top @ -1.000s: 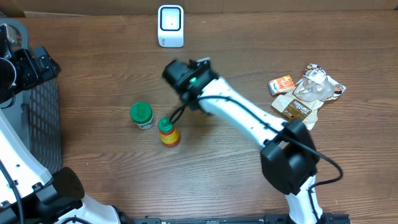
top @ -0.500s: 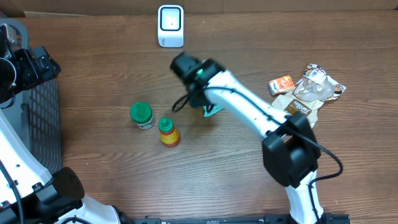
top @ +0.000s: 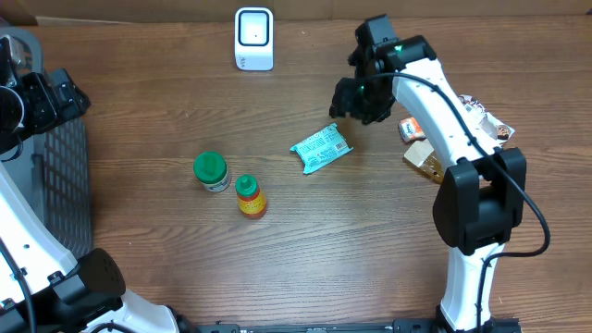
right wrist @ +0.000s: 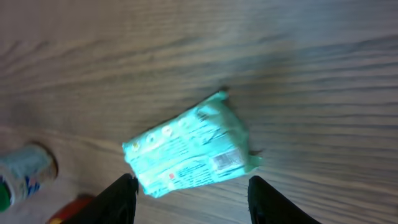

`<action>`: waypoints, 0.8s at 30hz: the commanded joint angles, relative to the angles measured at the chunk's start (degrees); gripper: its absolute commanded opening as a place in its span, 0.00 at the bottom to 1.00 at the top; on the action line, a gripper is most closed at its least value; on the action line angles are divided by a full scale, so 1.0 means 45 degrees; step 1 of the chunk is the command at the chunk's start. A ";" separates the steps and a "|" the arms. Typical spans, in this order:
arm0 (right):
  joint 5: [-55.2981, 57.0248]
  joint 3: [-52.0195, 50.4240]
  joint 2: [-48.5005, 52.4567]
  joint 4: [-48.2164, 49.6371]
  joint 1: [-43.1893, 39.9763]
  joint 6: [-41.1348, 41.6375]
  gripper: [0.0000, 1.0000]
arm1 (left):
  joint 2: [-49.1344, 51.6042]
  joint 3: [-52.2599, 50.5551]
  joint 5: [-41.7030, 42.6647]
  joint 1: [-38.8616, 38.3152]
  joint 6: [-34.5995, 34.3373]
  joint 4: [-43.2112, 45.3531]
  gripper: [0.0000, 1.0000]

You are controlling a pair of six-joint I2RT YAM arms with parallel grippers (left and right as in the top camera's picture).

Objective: Scan the item barcode

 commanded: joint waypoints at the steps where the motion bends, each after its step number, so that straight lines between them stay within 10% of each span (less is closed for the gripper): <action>1: -0.1277 -0.1005 -0.0267 0.0661 0.1151 0.0034 0.55 | 0.0083 -0.0058 0.0024 -0.0015 0.0243 0.0000 1.00; 24: 0.2497 -0.4158 0.0005 0.1671 0.2166 0.2812 0.59 | 0.0083 -0.0058 0.0024 -0.0015 0.0243 0.0000 1.00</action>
